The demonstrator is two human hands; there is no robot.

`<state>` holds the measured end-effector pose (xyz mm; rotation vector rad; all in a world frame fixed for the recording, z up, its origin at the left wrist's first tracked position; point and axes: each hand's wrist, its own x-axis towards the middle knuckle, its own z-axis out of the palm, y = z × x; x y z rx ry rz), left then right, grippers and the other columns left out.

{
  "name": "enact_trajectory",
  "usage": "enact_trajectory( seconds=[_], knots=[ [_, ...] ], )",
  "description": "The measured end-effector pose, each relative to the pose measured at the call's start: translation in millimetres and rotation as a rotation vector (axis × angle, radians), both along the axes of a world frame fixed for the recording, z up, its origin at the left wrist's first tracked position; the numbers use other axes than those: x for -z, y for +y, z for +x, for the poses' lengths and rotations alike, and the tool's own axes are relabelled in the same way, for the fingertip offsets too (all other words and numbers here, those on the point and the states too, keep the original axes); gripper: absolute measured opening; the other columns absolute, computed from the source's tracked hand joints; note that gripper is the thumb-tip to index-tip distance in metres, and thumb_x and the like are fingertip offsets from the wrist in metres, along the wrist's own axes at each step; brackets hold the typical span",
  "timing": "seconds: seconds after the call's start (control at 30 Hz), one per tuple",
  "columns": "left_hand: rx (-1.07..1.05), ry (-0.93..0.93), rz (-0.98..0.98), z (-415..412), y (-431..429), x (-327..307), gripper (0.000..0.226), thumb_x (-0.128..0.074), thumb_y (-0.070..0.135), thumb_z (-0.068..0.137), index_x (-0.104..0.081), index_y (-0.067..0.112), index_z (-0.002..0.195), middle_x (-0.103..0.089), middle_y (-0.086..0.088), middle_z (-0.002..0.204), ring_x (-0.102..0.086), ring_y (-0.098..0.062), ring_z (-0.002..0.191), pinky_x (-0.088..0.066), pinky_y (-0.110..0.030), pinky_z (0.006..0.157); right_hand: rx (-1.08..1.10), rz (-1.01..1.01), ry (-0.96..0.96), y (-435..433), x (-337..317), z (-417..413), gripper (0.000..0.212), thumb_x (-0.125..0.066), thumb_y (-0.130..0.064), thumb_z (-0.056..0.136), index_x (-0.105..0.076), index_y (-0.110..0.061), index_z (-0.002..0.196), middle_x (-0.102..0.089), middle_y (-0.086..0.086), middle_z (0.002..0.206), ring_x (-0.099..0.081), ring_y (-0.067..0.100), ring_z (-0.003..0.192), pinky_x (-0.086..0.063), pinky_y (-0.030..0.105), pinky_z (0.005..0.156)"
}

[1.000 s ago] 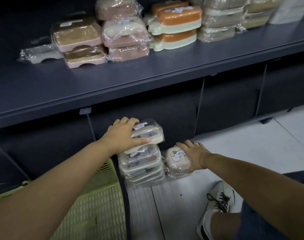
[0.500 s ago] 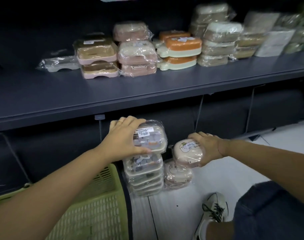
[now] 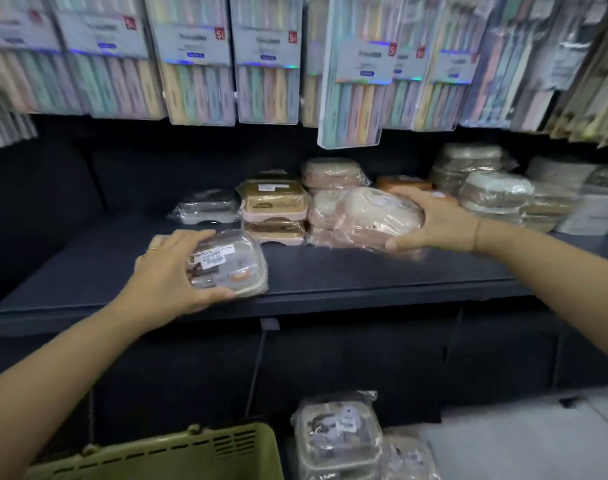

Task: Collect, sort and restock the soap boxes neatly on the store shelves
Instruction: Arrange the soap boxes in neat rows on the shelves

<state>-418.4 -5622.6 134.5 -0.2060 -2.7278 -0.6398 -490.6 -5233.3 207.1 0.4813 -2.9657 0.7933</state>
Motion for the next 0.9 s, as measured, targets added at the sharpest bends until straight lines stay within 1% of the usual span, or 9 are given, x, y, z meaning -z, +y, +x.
enact_trajectory(
  seconds=[0.13,0.2,0.33,0.4,0.5,0.63,0.73,0.8,0.9],
  knots=[
    [-0.033,-0.037,0.136,-21.9,-24.3,12.5,0.105,-0.072,0.067,0.051,-0.044,0.027,0.143,-0.049,0.009,0.134,-0.037,-0.016,0.123,-0.036,-0.033,0.102,0.065,-0.056,0.045,-32.1,-4.6,-72.1,0.110,-0.087,-0.049,0.061,-0.028,-0.024,0.150,-0.041,0.007,0.143,-0.044,0.025,0.129,-0.035,0.032,0.107],
    [-0.030,-0.055,0.180,-28.4,-29.2,19.5,0.101,-0.071,0.067,0.051,-0.047,0.027,0.140,-0.048,0.010,0.135,-0.040,-0.013,0.124,-0.036,-0.030,0.102,0.079,-0.053,0.044,-38.0,-6.1,-99.8,0.108,-0.086,-0.047,0.064,-0.027,-0.023,0.151,-0.037,0.008,0.148,-0.040,0.027,0.135,-0.032,0.038,0.113],
    [-0.028,-0.060,0.263,-32.4,-34.7,34.7,0.094,-0.074,0.063,0.055,-0.046,0.032,0.140,-0.031,0.015,0.147,-0.034,-0.003,0.129,-0.030,-0.026,0.107,0.047,0.059,0.055,-42.7,-5.5,-130.4,0.081,-0.080,-0.036,0.076,-0.041,-0.019,0.146,-0.033,0.008,0.153,-0.034,0.025,0.140,-0.026,0.035,0.116],
    [-0.043,-0.049,0.313,-32.7,-37.3,40.9,0.094,-0.074,0.062,0.055,-0.045,0.035,0.140,-0.030,0.015,0.148,-0.035,-0.001,0.127,-0.029,-0.025,0.106,0.064,0.085,0.089,-42.7,-2.6,-135.4,0.069,-0.077,-0.030,0.080,-0.048,-0.019,0.142,-0.034,0.007,0.151,-0.035,0.024,0.139,-0.024,0.033,0.115],
    [-0.032,-0.030,0.334,-32.6,-36.8,43.3,0.097,-0.073,0.064,0.054,-0.043,0.035,0.142,-0.036,0.017,0.145,-0.039,-0.003,0.129,-0.029,-0.023,0.105,0.076,0.074,0.136,-44.9,3.9,-132.9,0.068,-0.077,-0.028,0.082,-0.047,-0.019,0.142,-0.043,0.006,0.147,-0.039,0.024,0.136,-0.028,0.033,0.114],
    [-0.029,-0.110,0.373,-27.3,-43.1,40.3,0.108,-0.072,0.063,0.060,-0.024,0.033,0.152,-0.027,0.019,0.152,-0.032,-0.002,0.133,-0.030,-0.025,0.106,0.136,0.132,0.326,-63.0,12.7,-97.1,0.081,-0.075,-0.037,0.081,-0.034,-0.019,0.149,-0.031,0.011,0.151,-0.029,0.032,0.139,-0.024,0.041,0.116],
    [-0.066,-0.181,0.209,-19.2,-68.2,42.3,0.112,-0.057,0.081,0.062,-0.019,0.030,0.154,-0.024,0.012,0.159,-0.029,-0.011,0.143,-0.027,-0.031,0.113,-0.069,-0.005,0.504,-109.9,25.2,-45.0,0.073,-0.078,-0.034,0.078,-0.045,-0.013,0.140,-0.043,0.012,0.138,-0.038,0.027,0.131,-0.025,0.026,0.110],
    [-0.078,-0.207,0.014,-14.5,-88.0,43.2,0.118,-0.032,0.099,0.058,-0.026,0.028,0.153,-0.026,0.009,0.159,-0.026,-0.011,0.145,-0.021,-0.031,0.116,-0.281,0.036,0.389,-149.8,37.4,-19.9,0.075,-0.074,-0.046,0.078,-0.043,-0.017,0.140,-0.043,0.004,0.140,-0.039,0.020,0.131,-0.029,0.026,0.110],
    [-0.061,-0.258,-0.178,-10.6,-109.5,46.5,0.128,0.000,0.104,0.049,-0.030,0.033,0.151,-0.023,0.012,0.160,-0.016,-0.006,0.147,-0.011,-0.029,0.119,-0.455,0.199,0.134,-205.9,55.1,-8.0,0.092,-0.068,-0.060,0.077,-0.024,-0.030,0.151,-0.024,-0.003,0.155,-0.022,0.015,0.142,-0.023,0.034,0.117]
  ],
)
